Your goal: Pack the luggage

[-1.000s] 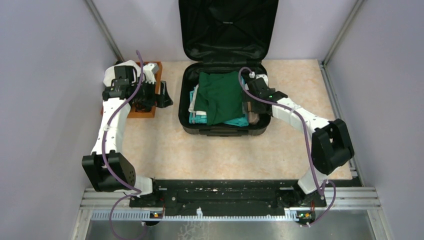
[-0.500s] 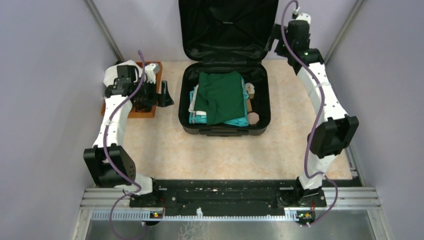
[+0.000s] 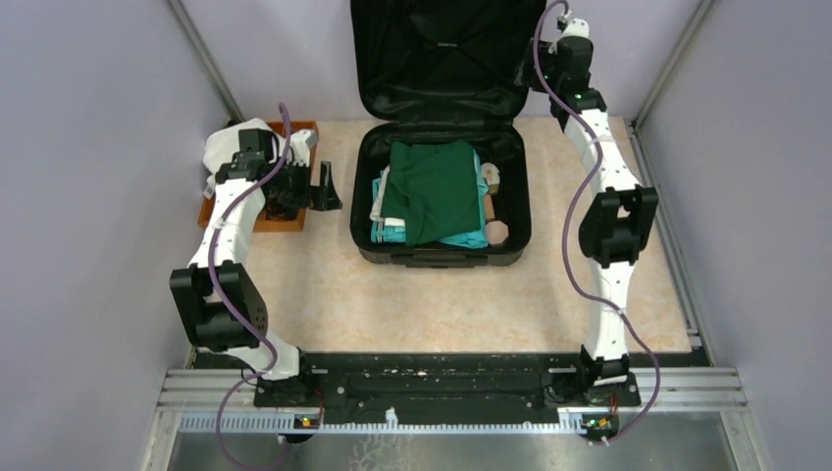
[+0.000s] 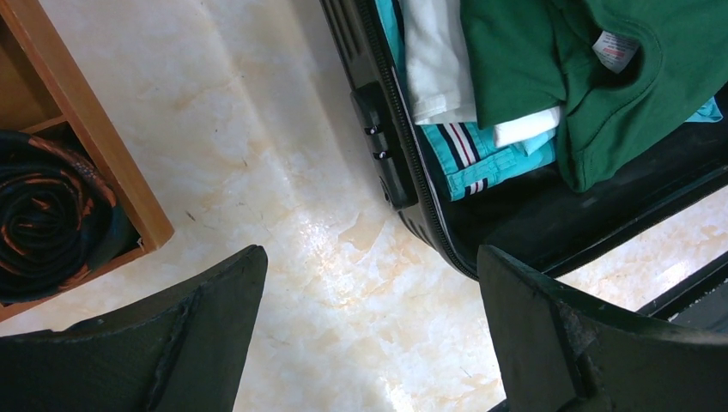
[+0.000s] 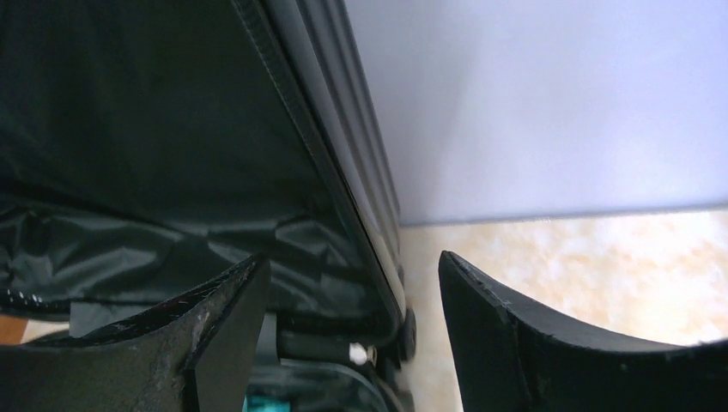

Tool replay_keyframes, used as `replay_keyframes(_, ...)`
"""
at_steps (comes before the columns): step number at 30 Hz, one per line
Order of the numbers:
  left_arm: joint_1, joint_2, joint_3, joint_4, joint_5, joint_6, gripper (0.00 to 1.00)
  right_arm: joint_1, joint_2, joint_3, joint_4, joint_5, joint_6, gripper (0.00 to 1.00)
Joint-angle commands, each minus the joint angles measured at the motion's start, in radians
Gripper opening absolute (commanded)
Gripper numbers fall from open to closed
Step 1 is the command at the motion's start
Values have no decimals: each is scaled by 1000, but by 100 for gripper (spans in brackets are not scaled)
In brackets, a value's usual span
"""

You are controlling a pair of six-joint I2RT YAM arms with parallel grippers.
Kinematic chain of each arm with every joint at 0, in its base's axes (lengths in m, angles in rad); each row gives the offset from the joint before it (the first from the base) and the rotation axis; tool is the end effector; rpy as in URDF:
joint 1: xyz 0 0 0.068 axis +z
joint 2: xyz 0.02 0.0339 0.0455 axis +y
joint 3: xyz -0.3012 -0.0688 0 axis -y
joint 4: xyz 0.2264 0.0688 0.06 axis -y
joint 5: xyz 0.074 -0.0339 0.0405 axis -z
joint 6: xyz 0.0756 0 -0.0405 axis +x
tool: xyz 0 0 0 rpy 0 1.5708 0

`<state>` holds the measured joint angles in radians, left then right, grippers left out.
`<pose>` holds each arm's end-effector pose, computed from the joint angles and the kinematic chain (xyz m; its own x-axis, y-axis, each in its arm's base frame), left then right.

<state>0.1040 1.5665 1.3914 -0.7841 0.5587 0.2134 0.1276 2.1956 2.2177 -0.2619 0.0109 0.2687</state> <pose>0.3338 -0.0055 0.3213 -0.7504 0.1022 -0.6531 0.3823 0.8731 -0.3026 0.5620 0.0713 0.3873 -0.2581 0.2345 -0.9372 -0.0500 0.9655 0.2554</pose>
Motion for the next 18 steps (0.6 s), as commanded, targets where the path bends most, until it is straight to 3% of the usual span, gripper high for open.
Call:
replay_keyframes(1, 6, 6, 37, 9, -6, 23, 98, -9, 107, 217, 129, -47, -14, 70)
replay_keyframes(10, 6, -3, 46, -11, -16, 30, 98, -9, 186, 193, 429, 5, -22, 60)
replay_keyframes(15, 6, 1, 41, -12, -24, 22, 98, -10, 106, 106, 525, -95, 17, 14)
replay_keyframes(18, 8, -5, 42, -22, -25, 18, 98, -9, -29, -130, 673, -141, 41, 0)
